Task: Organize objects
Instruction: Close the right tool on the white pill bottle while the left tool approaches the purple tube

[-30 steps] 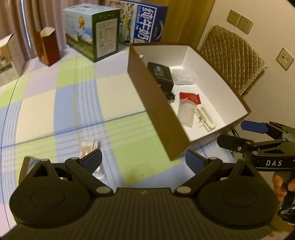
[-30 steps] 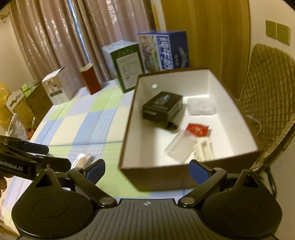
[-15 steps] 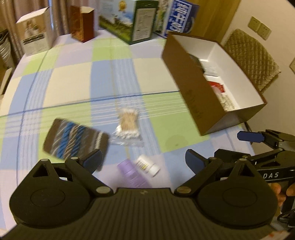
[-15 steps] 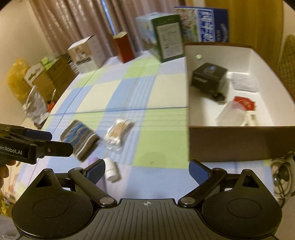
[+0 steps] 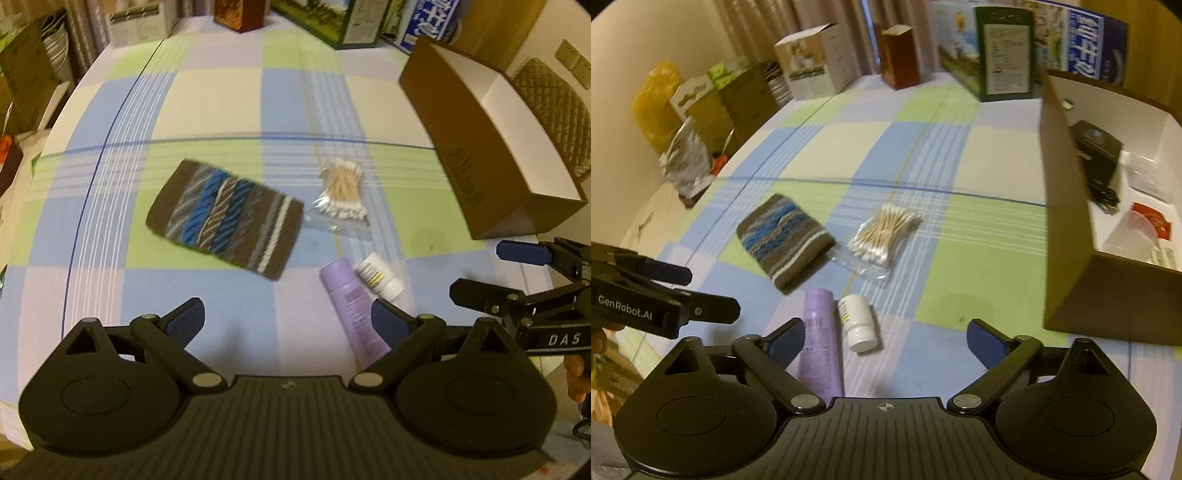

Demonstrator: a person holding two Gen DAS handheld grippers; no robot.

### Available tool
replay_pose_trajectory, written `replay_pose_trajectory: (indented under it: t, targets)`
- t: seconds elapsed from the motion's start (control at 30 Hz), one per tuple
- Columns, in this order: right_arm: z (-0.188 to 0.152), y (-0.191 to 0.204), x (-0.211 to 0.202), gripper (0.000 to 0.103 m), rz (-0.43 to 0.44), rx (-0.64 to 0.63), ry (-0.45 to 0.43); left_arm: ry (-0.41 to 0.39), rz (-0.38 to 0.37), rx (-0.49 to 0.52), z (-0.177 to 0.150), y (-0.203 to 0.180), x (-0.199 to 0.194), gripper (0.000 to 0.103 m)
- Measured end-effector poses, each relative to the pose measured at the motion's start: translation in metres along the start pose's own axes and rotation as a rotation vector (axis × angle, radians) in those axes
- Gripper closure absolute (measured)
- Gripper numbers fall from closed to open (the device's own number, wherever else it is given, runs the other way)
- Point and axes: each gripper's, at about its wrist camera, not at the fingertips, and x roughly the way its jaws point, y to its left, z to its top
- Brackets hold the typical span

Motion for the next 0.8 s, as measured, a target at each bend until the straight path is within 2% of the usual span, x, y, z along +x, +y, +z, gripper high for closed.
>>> replay_pose_trajectory:
  t: [0.1, 0.3, 0.8]
  targets:
    - [-0.001, 0.004, 0.010, 0.028, 0.014, -0.030, 0.018, 0.012, 0.012, -0.013, -0.003, 0.005, 0.005, 0.008]
    - [0.000, 0.007, 0.026, 0.042, 0.037, -0.066, 0.040, 0.021, 0.028, -0.033, -0.006, 0.011, 0.011, 0.008]
    - [-0.003, 0.013, 0.059, 0.060, 0.077, -0.172, 0.070, 0.034, 0.050, -0.069, -0.013, 0.009, 0.019, 0.009]
